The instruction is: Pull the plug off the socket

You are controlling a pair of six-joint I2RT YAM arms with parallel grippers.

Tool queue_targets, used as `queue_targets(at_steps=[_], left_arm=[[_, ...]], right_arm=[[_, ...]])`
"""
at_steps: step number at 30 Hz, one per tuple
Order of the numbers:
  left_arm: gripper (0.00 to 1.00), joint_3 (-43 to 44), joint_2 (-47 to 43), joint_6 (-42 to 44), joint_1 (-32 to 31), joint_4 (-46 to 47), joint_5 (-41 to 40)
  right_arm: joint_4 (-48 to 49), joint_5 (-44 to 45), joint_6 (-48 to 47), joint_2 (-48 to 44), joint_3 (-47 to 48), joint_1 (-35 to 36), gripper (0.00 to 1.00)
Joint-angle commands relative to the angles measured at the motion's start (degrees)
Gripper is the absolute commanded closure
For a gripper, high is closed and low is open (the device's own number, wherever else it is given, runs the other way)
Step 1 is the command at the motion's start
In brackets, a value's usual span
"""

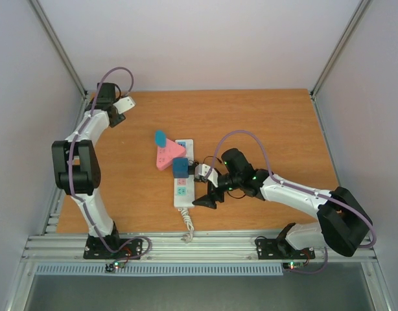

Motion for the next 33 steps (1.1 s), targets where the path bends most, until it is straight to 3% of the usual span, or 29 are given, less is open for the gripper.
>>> queue_targets(at_steps=[1,16,33], left_arm=[[0.78,3.2,4.2,1.2,-1.1,8.7,-6.1],[0.77,2.2,13.0,0.6,-4.9,21.5,-14.8],[0.74,-1.0,16.0,0.6,-5.8,24.3,-16.9]], right_arm=[[-2.2,0.2,1.6,-1.1,1.4,0.1,0.04],[-1.9,-0.5,3.2,-1.2,0.9,0.1,0.01],[-2.2,0.3,3.0,-1.3,0.8,0.1,0.01]])
